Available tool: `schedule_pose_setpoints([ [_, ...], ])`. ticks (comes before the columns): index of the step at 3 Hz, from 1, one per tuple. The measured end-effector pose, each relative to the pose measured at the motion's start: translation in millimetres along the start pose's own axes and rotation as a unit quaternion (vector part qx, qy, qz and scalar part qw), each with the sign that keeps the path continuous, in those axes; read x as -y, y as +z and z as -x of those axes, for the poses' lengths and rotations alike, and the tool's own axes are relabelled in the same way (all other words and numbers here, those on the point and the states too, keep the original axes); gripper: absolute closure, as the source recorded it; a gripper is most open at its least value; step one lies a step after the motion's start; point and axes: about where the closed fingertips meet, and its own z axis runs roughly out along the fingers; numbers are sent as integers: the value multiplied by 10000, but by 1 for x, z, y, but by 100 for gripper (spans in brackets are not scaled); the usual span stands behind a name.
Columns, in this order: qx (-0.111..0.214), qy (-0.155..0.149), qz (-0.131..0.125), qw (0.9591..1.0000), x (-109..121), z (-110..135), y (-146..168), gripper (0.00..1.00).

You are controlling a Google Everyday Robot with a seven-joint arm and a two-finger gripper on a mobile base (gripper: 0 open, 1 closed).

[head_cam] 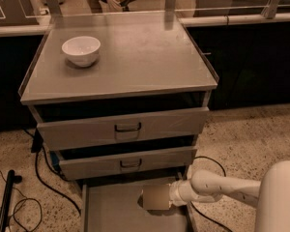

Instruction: Place orange can into bottom drawer

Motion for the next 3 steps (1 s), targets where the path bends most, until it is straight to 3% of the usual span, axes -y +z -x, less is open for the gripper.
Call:
schedule_pose_setpoints([
  [2,414,99,175,9989,-3,-45,71,100],
  [3,404,48,145,9991,3,-63,101,100],
])
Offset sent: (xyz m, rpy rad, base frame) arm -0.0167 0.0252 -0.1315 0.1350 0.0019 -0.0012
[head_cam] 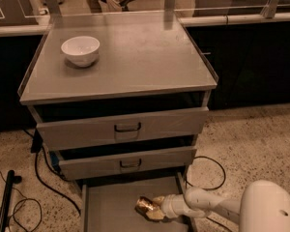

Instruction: Place orange can into bottom drawer

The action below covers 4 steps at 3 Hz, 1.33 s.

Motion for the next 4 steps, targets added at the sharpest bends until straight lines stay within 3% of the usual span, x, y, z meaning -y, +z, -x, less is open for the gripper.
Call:
schedule_pose_setpoints([
  [1,-71,-12,-89,9999,9,-9,20,100],
  [2,-71,-11,-92,9999,9,-9,21,82],
  [3,-71,-11,-92,9999,9,-9,21,58],
  [4,-71,-11,-91,9999,9,-9,21,27],
])
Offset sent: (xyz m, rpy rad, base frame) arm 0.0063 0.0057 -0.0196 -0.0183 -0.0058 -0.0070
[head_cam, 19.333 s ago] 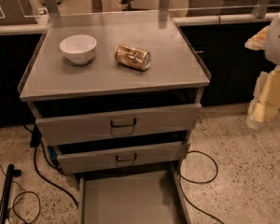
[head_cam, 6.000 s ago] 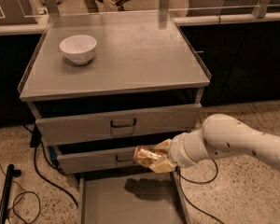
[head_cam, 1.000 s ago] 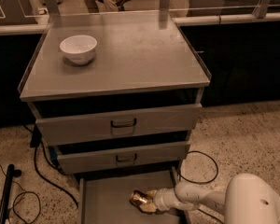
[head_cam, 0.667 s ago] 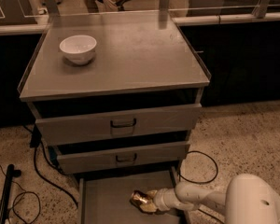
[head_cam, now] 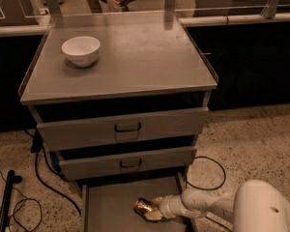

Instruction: Place orange can into bottom drawer

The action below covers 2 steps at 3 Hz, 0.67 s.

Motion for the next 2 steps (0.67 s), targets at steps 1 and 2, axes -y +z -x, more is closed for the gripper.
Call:
schedule_pose_setpoints([
  [1,0,0,0,10000,0,0,0,5],
  [2,0,0,1,10000,0,0,0,0],
])
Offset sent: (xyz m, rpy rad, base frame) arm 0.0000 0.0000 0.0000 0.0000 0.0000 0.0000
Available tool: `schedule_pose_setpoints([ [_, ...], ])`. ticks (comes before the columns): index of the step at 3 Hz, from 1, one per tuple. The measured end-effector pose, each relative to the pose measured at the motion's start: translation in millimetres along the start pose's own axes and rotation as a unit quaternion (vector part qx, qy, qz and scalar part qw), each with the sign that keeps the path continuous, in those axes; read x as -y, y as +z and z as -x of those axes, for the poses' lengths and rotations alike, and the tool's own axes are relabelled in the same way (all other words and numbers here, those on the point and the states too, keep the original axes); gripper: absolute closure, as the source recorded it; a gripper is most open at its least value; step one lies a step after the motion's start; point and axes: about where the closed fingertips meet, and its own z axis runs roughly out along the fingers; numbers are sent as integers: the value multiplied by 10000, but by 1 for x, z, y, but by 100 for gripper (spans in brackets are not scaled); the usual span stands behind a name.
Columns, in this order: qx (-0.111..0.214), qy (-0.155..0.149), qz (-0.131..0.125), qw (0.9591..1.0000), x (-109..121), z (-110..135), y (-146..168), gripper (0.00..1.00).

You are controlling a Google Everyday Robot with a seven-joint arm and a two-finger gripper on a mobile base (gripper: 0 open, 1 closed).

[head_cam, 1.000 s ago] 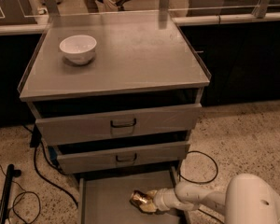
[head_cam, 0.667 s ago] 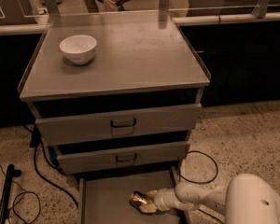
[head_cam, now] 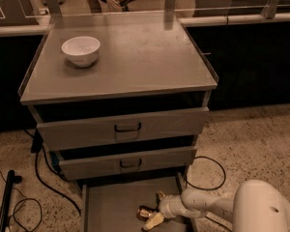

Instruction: Place orange can into bottom drawer

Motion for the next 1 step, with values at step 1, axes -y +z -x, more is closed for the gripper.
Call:
schedule_pose_setpoints([
  [1,0,0,0,10000,0,0,0,0],
])
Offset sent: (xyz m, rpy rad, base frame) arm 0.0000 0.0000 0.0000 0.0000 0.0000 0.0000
